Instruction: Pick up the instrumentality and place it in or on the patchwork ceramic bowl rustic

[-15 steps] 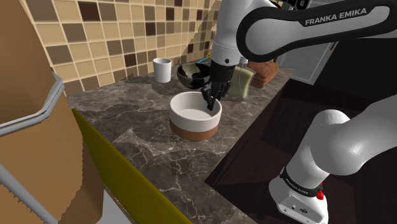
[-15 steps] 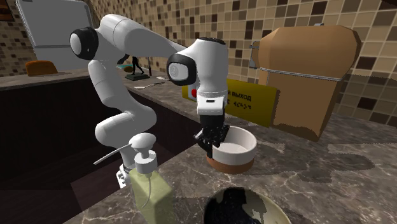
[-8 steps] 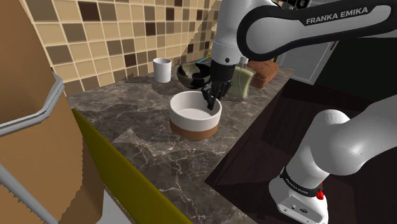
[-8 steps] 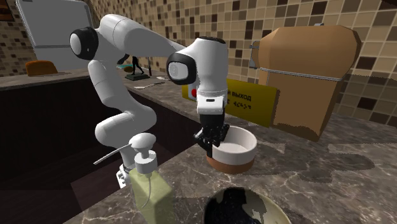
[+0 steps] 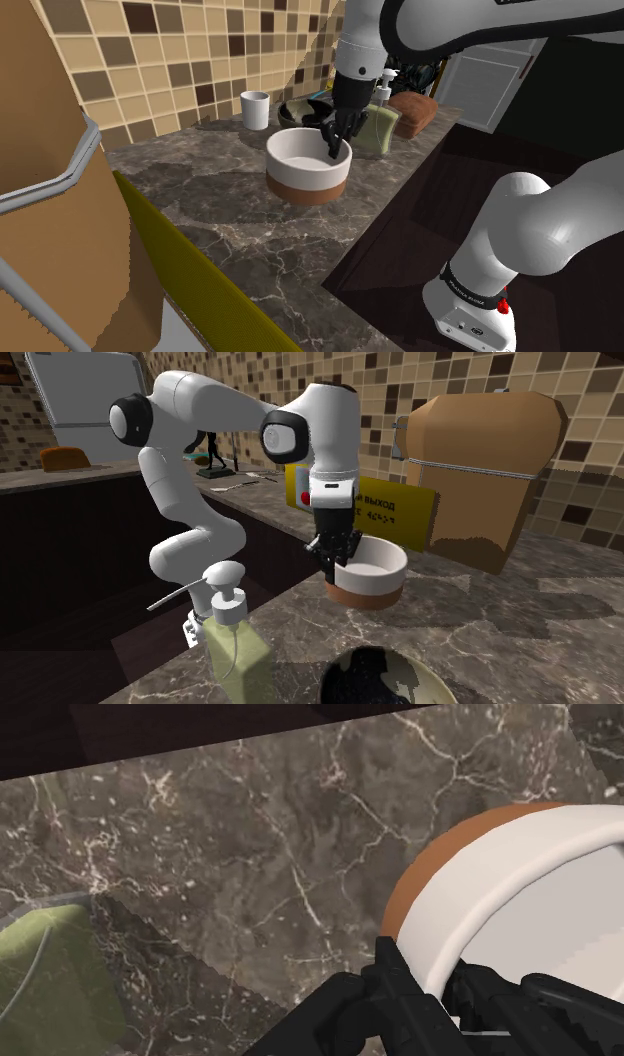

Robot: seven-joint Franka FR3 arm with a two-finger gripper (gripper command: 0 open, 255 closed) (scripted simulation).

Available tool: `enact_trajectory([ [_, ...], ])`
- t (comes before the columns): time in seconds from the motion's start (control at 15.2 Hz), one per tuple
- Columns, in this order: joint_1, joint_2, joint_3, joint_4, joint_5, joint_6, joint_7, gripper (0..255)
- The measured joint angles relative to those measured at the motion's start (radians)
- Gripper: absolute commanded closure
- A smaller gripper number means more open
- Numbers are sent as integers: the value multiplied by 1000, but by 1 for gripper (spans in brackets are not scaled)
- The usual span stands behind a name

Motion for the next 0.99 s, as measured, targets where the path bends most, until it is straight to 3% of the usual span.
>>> enact_trajectory([
  [0.99, -8, 19, -15, 215, -14, -196, 0, 255],
])
